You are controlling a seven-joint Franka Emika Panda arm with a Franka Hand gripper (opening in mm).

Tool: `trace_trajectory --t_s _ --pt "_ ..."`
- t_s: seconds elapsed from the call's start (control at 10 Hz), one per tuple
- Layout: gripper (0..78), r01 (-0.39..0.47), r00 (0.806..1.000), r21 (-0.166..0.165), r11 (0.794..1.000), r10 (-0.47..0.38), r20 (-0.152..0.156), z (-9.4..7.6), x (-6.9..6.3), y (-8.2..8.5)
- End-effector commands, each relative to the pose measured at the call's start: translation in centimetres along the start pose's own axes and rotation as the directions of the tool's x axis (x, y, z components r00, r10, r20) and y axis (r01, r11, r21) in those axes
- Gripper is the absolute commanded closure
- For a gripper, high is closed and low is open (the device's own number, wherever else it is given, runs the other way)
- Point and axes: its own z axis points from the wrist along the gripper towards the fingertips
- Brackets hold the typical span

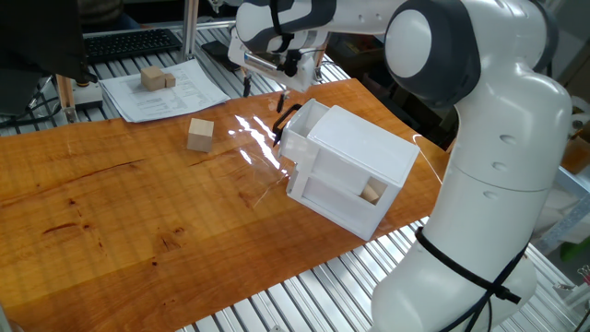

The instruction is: Put things in the drawer

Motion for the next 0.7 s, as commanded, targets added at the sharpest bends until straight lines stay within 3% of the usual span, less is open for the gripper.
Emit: trace_trajectory --t_s 0.1,0.4,0.7 --pt "0.1 0.003 1.0 0.001 1.0 -0.003 0.002 -0.3 0.2 0.4" --pt "0.1 0.017 1.0 0.005 1.0 -0.017 0.009 -1.1 1.9 1.8" --pt "0.1 0.11 0.994 0.0 0.994 -0.11 0.011 -1.8 2.9 2.8"
